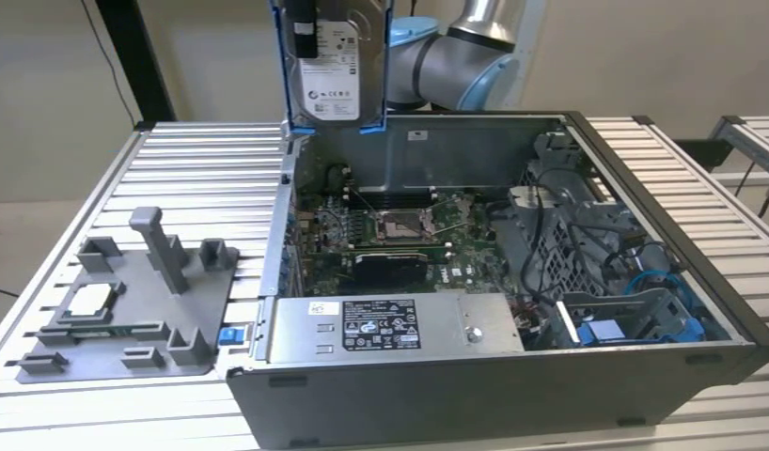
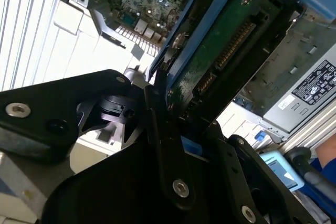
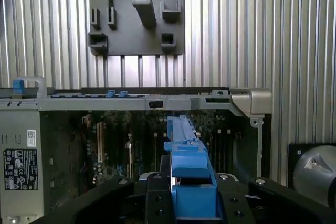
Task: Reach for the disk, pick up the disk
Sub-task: 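Pick up the disk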
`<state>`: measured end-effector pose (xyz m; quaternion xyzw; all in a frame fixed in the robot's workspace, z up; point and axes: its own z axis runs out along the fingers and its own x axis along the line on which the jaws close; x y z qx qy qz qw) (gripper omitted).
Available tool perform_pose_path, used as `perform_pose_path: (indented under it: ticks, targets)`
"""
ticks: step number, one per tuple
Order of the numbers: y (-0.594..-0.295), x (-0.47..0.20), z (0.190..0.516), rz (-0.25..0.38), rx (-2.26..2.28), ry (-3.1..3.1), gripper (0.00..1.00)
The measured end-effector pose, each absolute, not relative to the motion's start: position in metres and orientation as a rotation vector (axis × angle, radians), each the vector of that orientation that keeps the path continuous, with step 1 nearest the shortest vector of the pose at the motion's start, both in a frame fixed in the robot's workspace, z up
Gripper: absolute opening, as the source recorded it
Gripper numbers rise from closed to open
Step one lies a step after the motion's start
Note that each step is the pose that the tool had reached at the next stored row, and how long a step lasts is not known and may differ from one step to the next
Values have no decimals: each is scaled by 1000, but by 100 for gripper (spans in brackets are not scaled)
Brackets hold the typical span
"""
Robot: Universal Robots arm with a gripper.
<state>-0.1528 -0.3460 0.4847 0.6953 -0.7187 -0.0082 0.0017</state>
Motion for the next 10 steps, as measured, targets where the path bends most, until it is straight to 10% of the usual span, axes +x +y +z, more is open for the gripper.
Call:
perform_pose_path:
  ticks: [10]
  targets:
    - [-352,-143,484,-26,2182,-2255,0]
